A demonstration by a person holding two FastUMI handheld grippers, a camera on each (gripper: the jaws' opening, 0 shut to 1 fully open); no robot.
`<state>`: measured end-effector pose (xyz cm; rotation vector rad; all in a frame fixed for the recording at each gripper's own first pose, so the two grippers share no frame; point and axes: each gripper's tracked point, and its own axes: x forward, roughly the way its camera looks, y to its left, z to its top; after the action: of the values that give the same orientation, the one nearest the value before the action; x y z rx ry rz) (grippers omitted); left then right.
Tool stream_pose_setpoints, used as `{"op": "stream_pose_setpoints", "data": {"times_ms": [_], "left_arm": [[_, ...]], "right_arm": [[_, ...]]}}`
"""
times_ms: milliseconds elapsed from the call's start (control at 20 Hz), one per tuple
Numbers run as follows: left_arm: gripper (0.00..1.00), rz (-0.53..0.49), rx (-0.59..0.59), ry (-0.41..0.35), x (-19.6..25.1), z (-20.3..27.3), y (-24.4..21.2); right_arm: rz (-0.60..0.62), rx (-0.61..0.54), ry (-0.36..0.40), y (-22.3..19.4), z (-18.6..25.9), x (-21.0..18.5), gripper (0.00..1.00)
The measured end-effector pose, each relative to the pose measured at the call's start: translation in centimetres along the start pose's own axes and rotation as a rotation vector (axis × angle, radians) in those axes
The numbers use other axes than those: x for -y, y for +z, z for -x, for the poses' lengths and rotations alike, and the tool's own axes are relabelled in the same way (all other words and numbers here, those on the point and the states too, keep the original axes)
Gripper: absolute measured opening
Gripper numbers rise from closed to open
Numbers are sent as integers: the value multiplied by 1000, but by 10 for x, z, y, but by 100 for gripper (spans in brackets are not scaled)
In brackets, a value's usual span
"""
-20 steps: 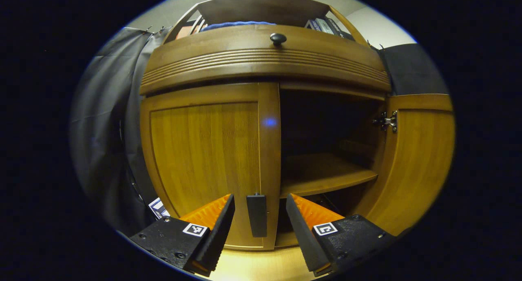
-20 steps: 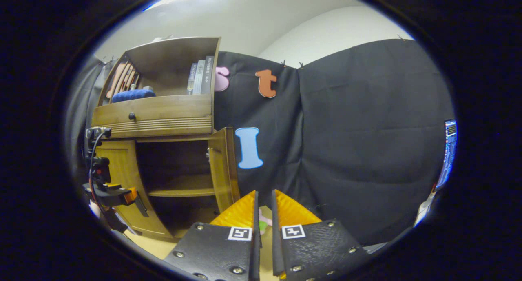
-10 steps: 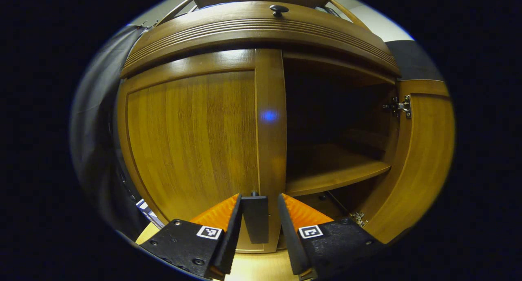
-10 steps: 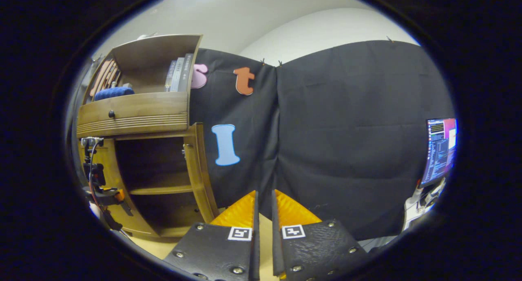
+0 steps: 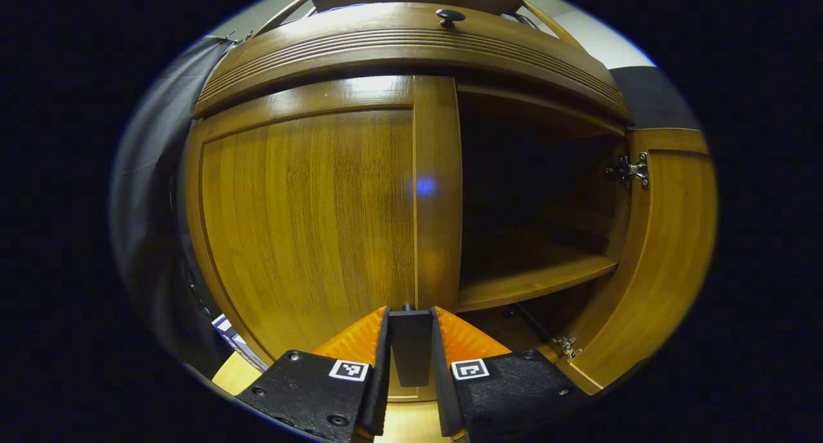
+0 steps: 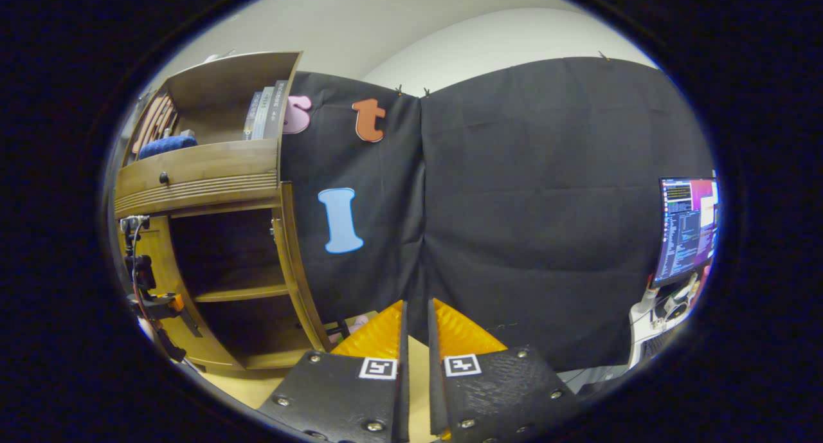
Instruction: Open the right door of the double-door shoe cabinet with the right hand, and open the left door with the left hand.
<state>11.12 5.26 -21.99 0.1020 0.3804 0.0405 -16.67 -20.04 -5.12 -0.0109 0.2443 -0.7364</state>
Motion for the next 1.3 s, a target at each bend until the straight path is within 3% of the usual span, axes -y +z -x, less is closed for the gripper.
{"op": "stream_pose_setpoints", "data": {"times_ms": [1300], "left_arm": [[31,52,24,-60,-23,100,-11]], "right_arm": [[2,-93,137,-17,25,-13,13]]}}
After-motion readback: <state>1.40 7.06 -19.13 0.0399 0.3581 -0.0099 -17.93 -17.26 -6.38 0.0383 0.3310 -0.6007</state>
